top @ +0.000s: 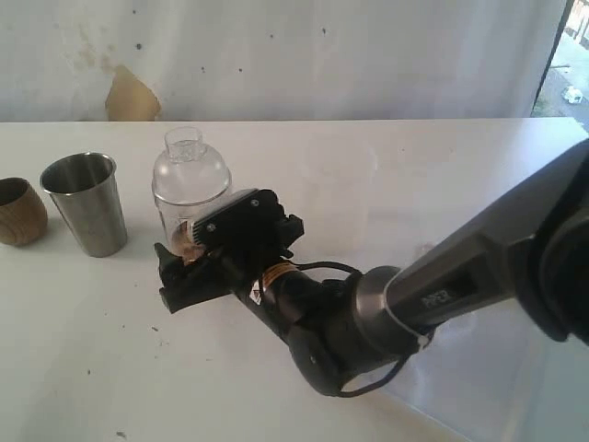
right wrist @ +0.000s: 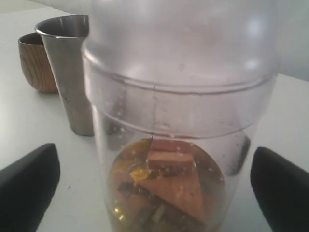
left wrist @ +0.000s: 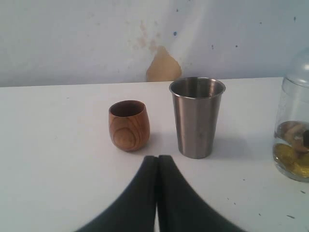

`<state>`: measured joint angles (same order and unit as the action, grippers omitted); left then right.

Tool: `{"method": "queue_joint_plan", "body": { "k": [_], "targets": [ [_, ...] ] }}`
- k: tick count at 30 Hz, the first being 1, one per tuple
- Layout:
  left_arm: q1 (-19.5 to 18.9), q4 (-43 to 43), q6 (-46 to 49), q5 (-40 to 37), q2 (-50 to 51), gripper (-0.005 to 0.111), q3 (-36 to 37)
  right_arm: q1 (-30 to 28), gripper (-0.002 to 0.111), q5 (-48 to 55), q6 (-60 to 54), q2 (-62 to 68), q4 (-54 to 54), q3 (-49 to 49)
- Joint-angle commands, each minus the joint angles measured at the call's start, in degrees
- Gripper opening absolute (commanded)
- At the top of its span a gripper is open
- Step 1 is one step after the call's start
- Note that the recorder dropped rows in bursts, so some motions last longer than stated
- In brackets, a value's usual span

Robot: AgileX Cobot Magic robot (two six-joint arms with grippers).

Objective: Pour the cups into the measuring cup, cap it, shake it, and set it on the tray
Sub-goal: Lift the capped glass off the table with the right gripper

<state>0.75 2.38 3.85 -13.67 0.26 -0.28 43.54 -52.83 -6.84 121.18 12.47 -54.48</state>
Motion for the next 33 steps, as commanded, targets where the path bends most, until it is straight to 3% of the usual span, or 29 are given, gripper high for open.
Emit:
{"method": "queue_joint_plan", "body": {
  "k": [1, 33],
  "targets": [
    [-0.05, -0.03, -0.01, 0.39, -0.26, 0.0, 0.28, -0.21, 0.104, -1.93, -0.75, 2.55, -0.18, -3.32],
    [-0.05, -0.03, -0.01, 0.39, -0.26, 0.0, 0.28, -0.21, 0.104, -4.13, -0.53, 5.53, 1.0, -7.46]
  ]
}}
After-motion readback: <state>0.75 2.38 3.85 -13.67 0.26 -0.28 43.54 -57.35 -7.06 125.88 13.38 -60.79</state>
